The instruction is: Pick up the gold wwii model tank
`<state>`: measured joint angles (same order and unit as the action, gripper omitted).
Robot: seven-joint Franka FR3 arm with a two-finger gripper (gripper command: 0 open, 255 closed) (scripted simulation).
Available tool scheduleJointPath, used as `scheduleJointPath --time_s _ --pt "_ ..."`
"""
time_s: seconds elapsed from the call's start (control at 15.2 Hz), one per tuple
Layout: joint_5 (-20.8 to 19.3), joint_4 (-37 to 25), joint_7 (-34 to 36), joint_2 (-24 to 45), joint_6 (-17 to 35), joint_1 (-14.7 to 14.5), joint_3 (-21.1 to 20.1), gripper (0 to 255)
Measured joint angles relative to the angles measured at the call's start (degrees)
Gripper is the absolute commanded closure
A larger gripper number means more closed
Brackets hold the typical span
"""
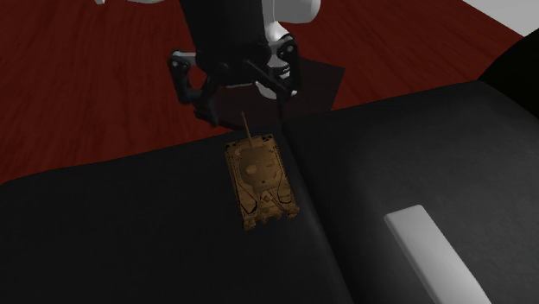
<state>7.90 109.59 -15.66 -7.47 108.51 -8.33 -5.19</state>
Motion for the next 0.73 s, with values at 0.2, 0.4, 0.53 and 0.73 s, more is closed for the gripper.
scheduleJointPath --time_s 0.2,0.4,0.53,0.73 --pt "0.2 -4.0 -0.6 3.7 0.3 -0.6 -0.5 0" --pt "0.4 -2.7 -1.0 4.2 2.1 -0.7 -0.6 0" --pt "0.4 -1.3 -1.1 4.3 3.6 -0.7 -0.7 0" --pt "0.6 0.5 -1.4 4.3 5.4 -0.7 -0.7 255"
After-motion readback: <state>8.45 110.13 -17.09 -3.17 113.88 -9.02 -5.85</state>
